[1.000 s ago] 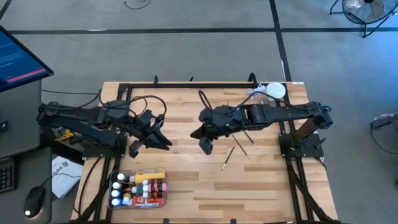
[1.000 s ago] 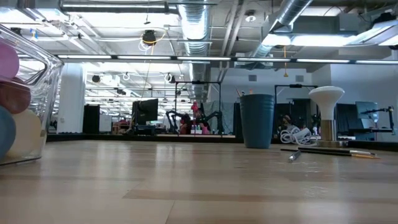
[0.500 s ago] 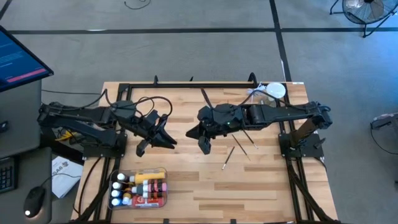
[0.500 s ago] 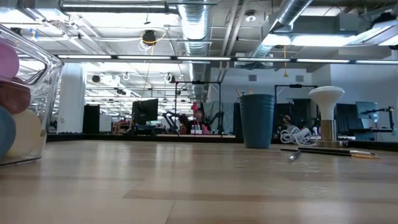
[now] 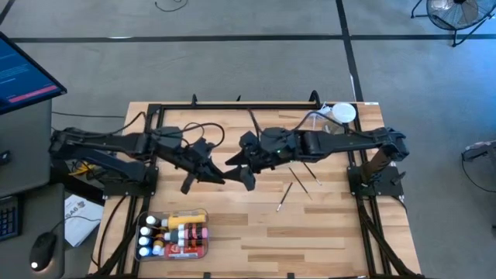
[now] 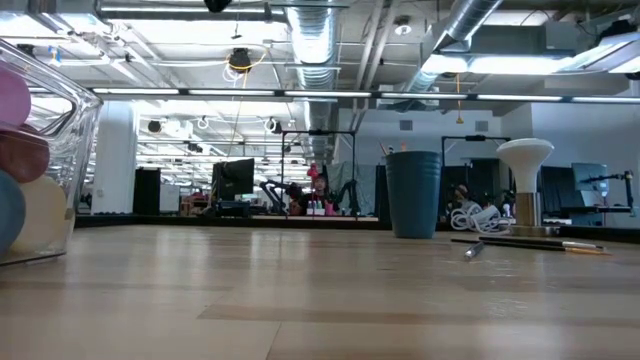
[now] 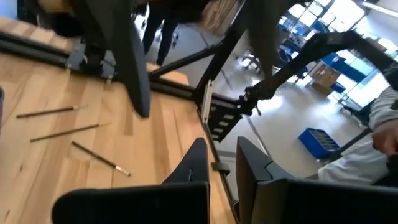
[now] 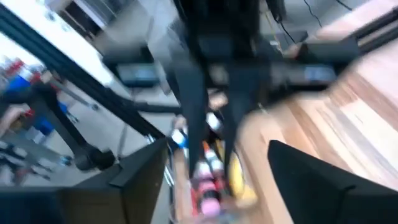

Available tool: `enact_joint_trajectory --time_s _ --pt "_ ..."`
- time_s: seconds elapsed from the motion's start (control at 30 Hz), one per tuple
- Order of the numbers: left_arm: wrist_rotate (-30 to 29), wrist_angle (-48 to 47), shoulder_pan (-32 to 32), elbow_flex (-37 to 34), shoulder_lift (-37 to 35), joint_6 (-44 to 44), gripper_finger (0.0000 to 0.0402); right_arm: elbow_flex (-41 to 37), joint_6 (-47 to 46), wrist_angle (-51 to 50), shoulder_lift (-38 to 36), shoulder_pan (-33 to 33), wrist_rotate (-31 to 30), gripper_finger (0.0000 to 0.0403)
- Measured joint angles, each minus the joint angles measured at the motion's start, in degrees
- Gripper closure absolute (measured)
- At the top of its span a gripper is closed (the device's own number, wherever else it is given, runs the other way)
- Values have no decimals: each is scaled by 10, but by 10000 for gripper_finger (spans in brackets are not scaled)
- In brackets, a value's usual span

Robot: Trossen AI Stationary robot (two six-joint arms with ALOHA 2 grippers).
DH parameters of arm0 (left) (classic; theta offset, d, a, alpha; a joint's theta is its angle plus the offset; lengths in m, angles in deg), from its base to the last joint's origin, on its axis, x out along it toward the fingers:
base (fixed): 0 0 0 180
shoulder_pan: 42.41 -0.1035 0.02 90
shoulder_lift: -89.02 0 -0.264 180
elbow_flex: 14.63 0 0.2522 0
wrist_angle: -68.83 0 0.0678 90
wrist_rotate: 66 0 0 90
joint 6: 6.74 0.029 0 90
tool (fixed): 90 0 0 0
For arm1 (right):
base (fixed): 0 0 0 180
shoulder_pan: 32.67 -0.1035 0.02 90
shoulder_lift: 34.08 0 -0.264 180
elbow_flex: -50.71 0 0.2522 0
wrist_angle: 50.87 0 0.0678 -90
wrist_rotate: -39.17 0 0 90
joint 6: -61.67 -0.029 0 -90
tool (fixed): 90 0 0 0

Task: Pick & Place Paint Supplies
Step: Put the right paint brush into the blue cup

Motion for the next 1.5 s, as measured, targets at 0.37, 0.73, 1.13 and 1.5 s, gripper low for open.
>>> enact_joint_trajectory --time_s 0.37,0.73,1.13,1.5 --pt "13 4 -2 0 35 0 402 3 -19 0 29 4 12 81" --pt "13 25 -4 0 52 -1 402 2 -18 10 49 8 13 81" --pt "4 47 -7 0 52 0 402 2 -18 -2 49 10 14 107" --pt "1 64 -8 0 52 0 401 4 -34 -6 54 10 18 176"
